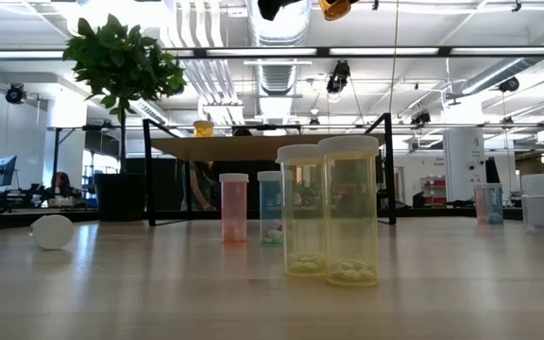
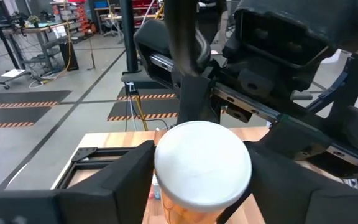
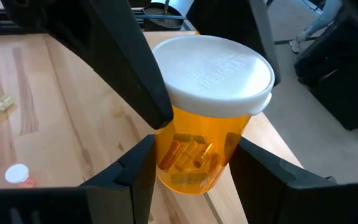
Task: Pick and place medicine bottles onto shelf by color
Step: Put the orange pill bottle on the shelf
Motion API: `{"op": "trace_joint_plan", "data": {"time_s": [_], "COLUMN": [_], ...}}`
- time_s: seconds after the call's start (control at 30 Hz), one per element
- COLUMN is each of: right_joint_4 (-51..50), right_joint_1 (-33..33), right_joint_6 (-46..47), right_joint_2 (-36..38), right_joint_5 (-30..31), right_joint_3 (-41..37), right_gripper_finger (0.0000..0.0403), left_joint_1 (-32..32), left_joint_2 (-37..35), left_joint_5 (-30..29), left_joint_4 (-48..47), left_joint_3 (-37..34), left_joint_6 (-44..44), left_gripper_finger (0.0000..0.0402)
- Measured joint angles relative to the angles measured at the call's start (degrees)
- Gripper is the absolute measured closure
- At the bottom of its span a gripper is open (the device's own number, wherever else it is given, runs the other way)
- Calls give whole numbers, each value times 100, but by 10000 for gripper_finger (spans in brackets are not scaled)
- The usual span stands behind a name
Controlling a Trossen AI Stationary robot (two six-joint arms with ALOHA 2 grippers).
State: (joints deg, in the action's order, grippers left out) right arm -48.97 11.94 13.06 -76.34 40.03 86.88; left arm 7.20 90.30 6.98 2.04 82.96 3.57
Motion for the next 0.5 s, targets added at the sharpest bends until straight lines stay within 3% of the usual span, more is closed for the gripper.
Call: {"op": "trace_joint_plan", "data": {"time_s": [0.27,0.5], "right_joint_4": [-20,-717], "right_joint_1": [0,2], "right_joint_6": [93,883], "right_joint_2": [0,107], "right_joint_5": [-98,-150], "right_joint_3": [0,-1], "right_gripper_finger": [224,160], "left_joint_1": [0,12], "left_joint_2": [0,-13], "left_joint_5": [16,-29], "left_joint_4": [-7,13], "left_joint_3": [0,0], "left_joint_6": [-26,-21], "left_gripper_finger": [207,209]}}
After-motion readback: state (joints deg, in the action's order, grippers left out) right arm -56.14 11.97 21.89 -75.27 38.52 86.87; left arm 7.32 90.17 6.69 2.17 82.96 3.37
